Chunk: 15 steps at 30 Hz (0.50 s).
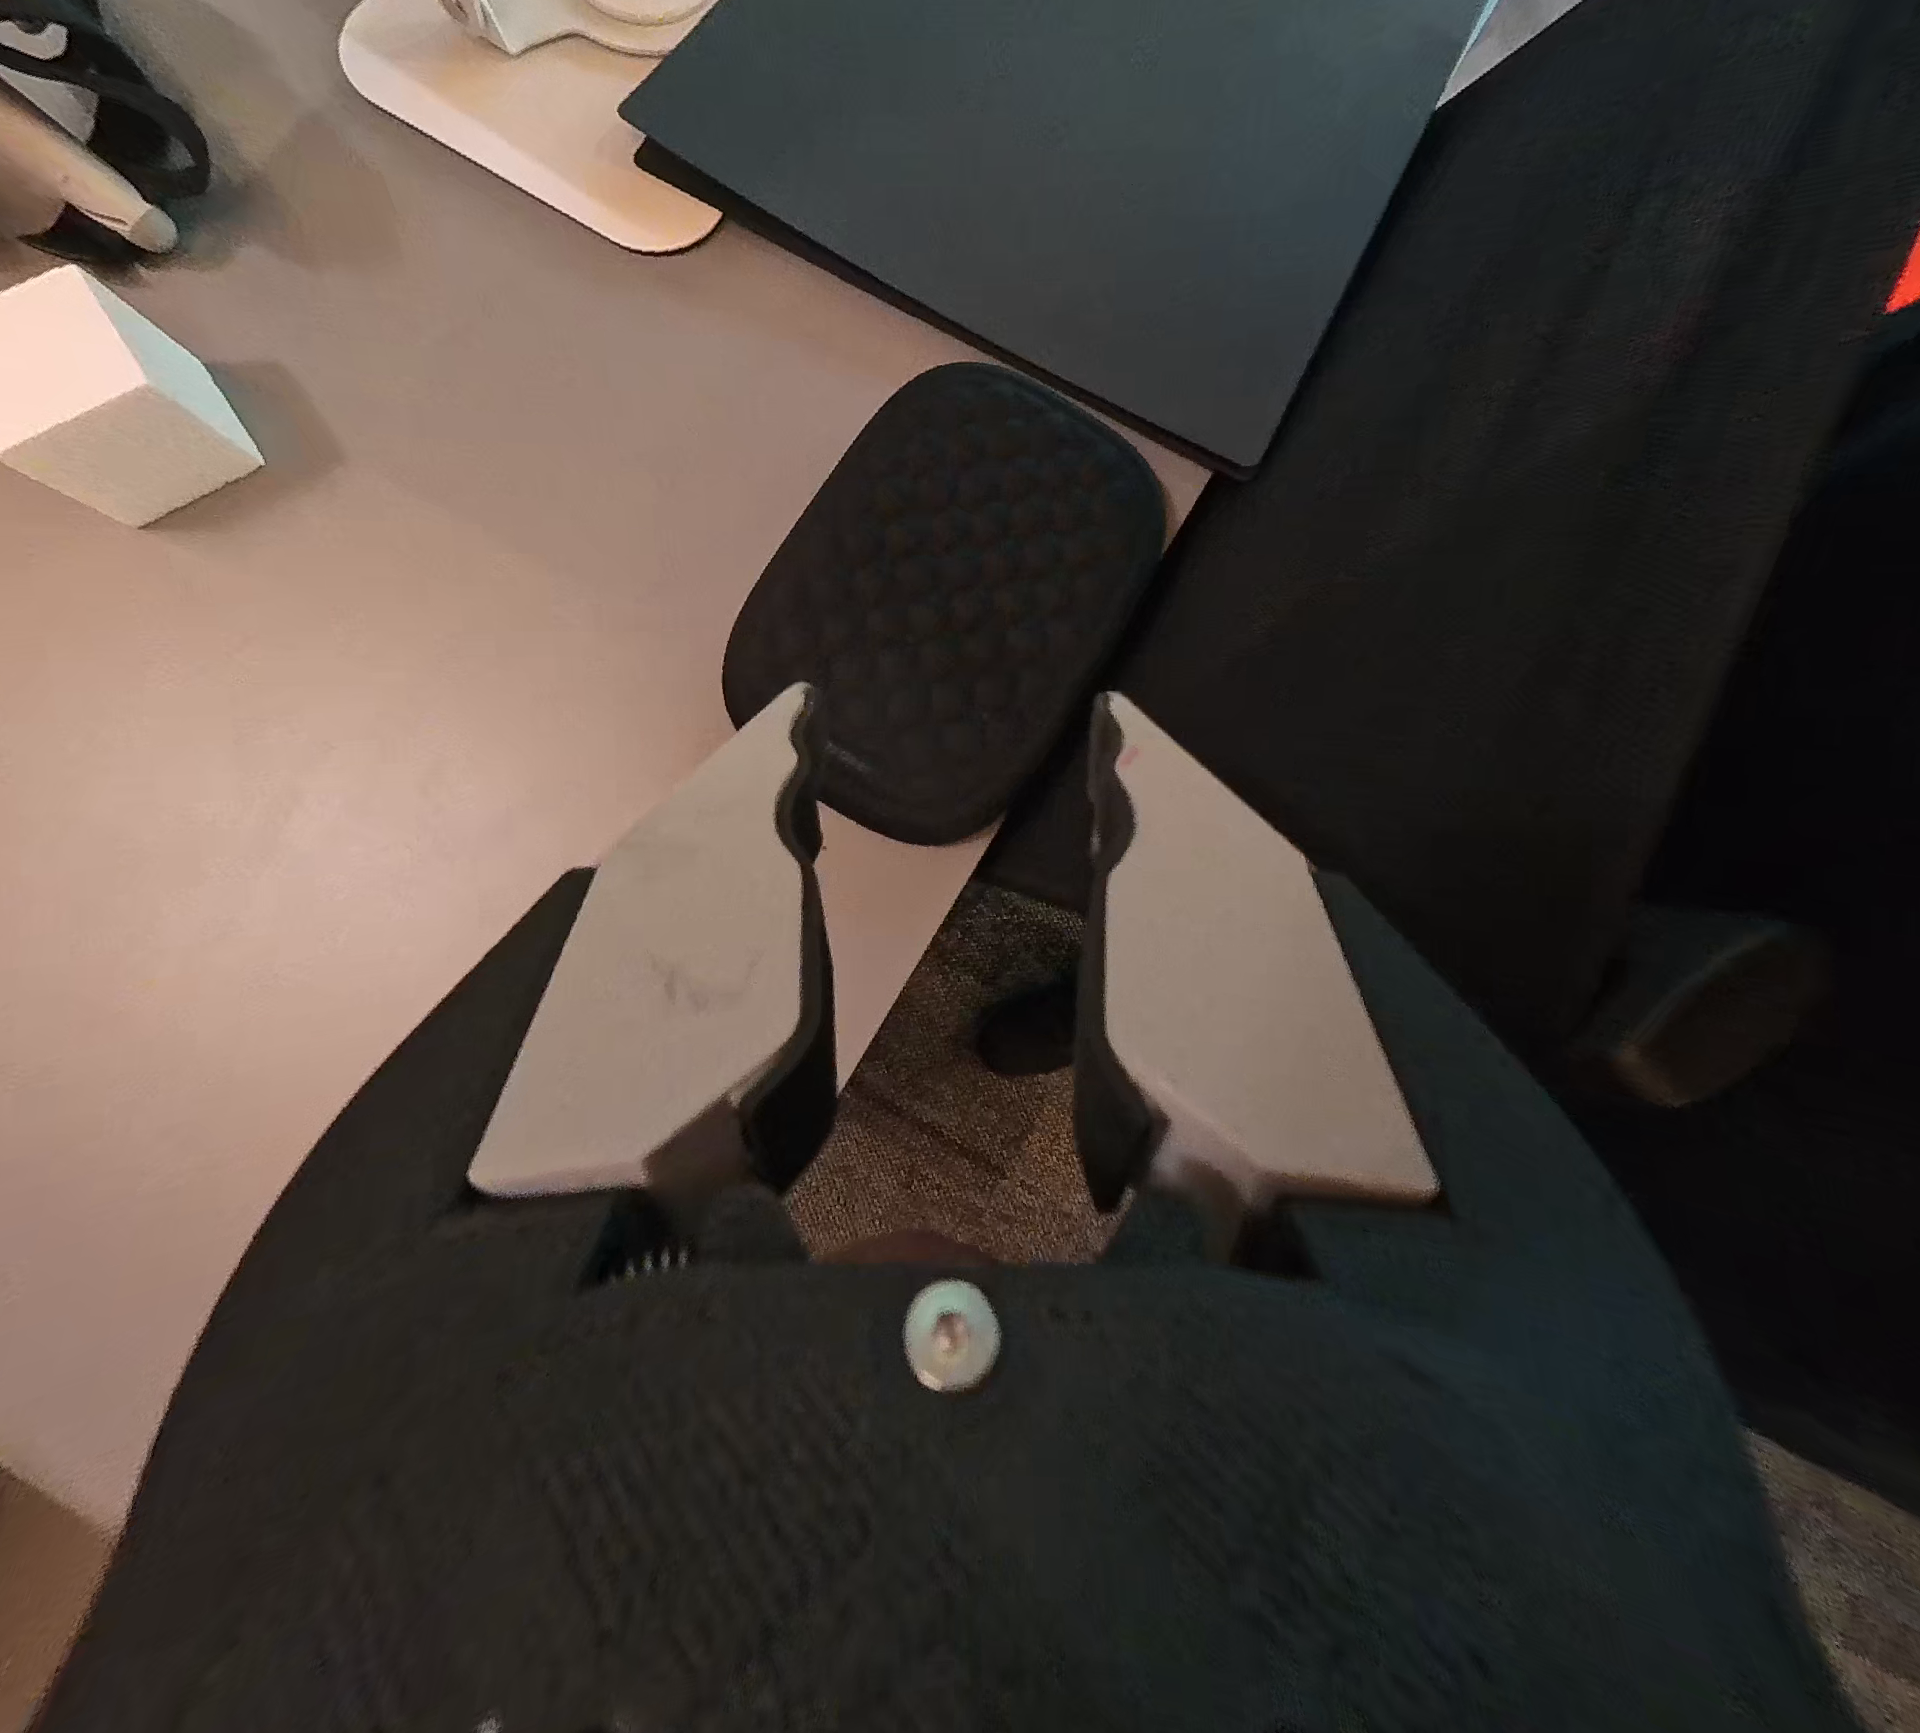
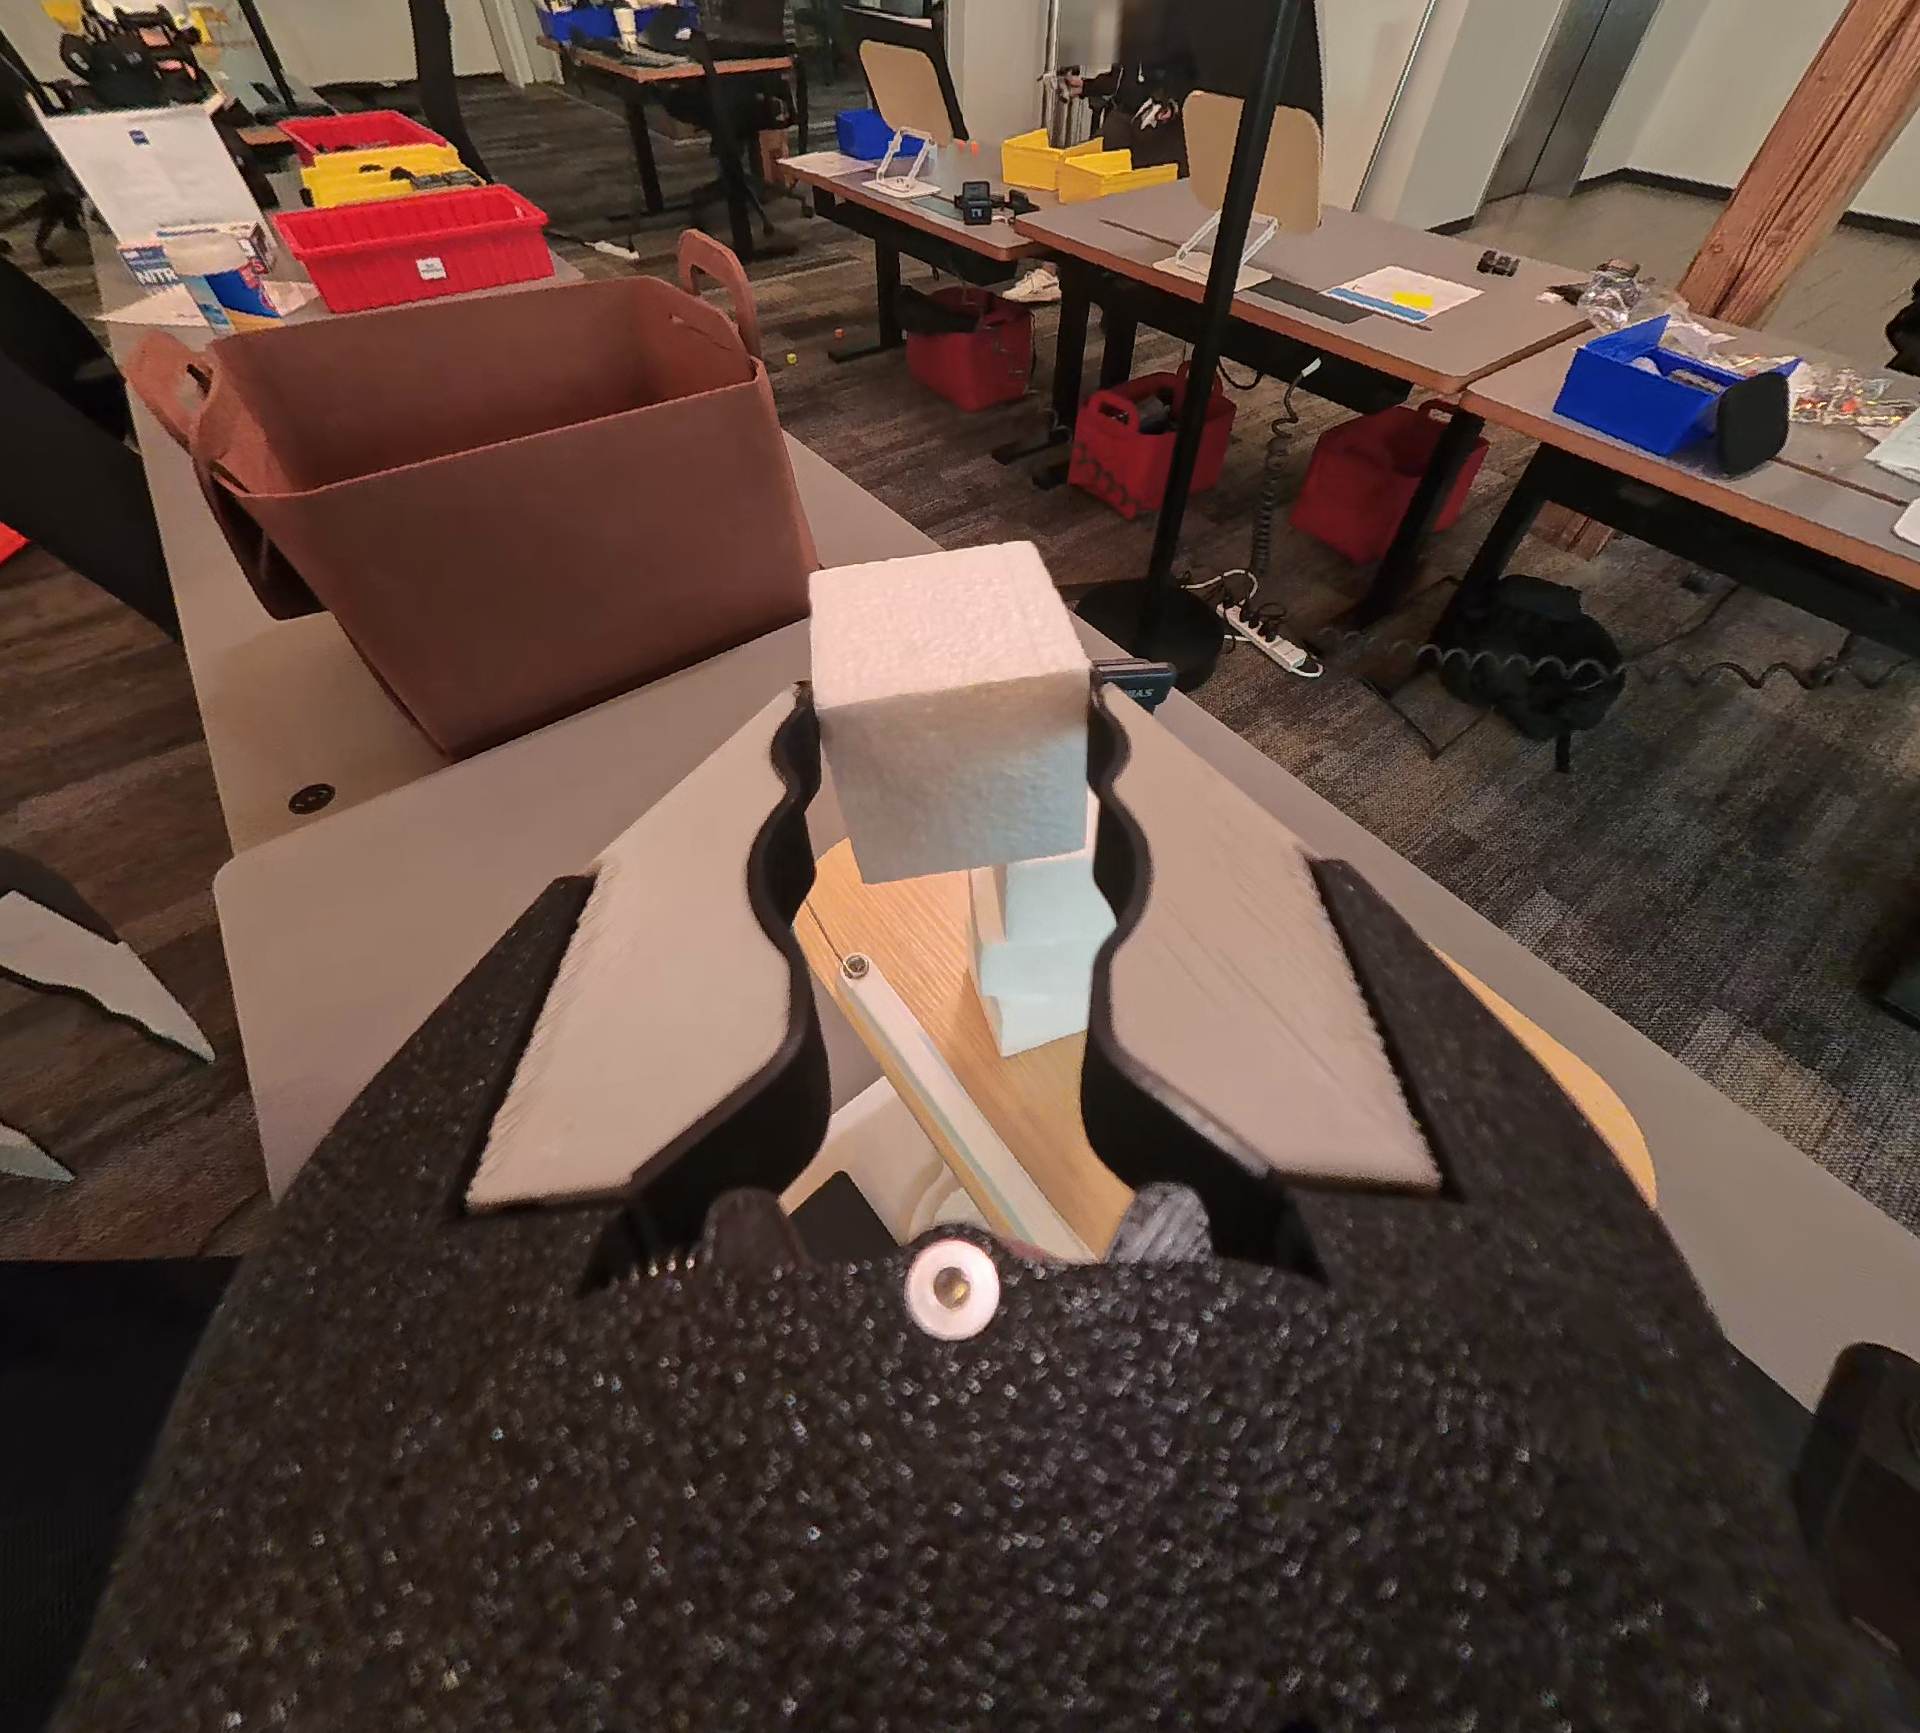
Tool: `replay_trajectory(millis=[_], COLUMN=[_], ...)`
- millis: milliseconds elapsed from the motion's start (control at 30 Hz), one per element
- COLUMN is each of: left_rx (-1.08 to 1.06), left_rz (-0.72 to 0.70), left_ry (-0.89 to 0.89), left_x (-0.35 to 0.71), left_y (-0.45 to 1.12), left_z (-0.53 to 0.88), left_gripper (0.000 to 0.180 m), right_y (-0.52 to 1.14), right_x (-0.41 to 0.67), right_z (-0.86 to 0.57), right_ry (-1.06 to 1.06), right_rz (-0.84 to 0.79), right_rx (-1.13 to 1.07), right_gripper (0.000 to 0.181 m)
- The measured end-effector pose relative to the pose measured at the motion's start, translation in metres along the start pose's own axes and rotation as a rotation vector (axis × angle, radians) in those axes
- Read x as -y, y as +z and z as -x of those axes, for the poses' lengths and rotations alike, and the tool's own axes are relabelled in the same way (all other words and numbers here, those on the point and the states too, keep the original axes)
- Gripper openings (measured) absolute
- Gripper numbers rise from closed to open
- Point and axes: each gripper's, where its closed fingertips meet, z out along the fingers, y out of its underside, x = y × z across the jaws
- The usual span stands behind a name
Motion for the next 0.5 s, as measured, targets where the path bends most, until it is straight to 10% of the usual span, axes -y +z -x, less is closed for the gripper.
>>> replay_trajectory(millis=[500], left_rx=[-0.014], left_rz=[-0.004], left_ry=[-0.019], left_x=[0.0054], left_y=[0.0059], left_z=[0.0063], left_gripper=[0.048], right_y=[0.0025], right_x=[-0.0056], right_z=[-0.0083], right_ry=[0.004], right_rz=[0.003], right_rx=[0.006], right_gripper=[0.051])
